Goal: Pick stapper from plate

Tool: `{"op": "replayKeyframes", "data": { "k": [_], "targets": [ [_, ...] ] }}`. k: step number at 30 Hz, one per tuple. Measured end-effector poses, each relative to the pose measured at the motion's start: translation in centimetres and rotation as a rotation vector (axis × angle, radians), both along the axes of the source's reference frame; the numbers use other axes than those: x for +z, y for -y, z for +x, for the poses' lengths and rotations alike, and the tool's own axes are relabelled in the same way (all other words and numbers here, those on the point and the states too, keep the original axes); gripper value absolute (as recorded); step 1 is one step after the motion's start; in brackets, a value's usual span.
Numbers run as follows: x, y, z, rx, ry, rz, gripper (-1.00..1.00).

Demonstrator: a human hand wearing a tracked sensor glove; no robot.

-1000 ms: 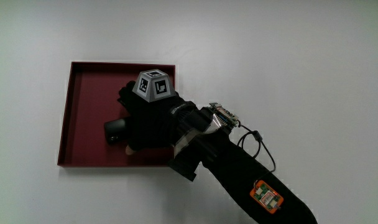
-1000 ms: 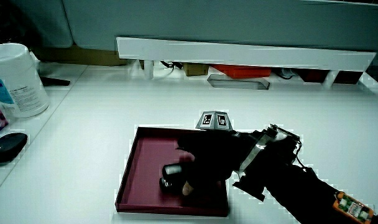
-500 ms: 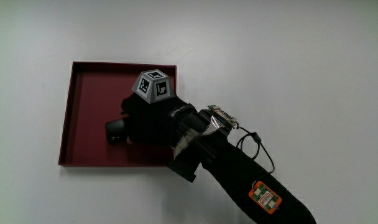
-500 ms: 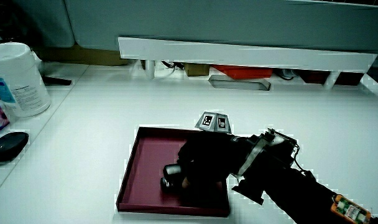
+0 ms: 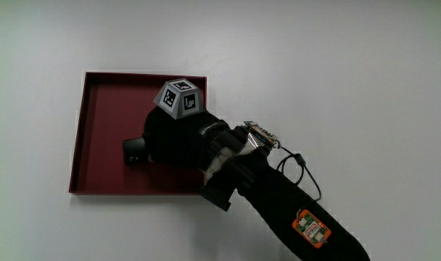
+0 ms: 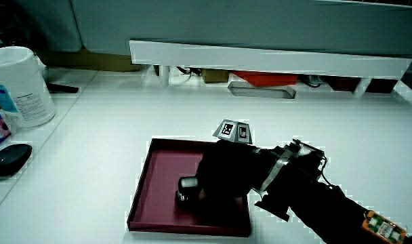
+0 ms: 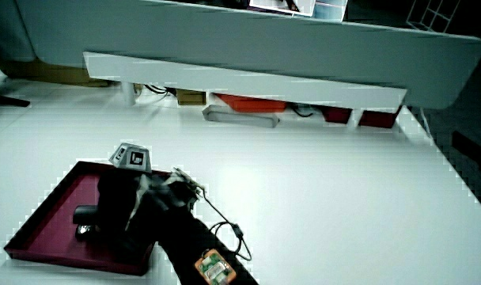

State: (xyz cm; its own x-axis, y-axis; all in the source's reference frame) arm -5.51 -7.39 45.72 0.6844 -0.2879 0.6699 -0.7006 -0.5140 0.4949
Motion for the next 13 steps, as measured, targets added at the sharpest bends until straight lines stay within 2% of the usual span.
{"op": "replayKeyframes", "data": {
  "k": [2,5,7,8,9,11,12,13],
  "targets": [
    [-0.8,0.3,0.6,0.009,-0.001,0.023,1.00],
    [-2.2,0.9,1.7,0.021,0.017,0.023,1.00],
    [-2.6,1.3,2.5,0.029,0.008,0.028,1.00],
    [-2.8,1.5,2.9,0.041,-0.002,0.047,1.00],
    [-3.4,1.6,3.4,0.043,0.031,0.033,1.00],
    [-1.4,2.6,4.2,0.016,0.118,0.026,1.00],
    [-1.2,3.0,4.8,0.018,0.125,0.064,1.00],
    [-1.2,3.3,5.4,0.018,0.148,0.052,1.00]
  ]
}}
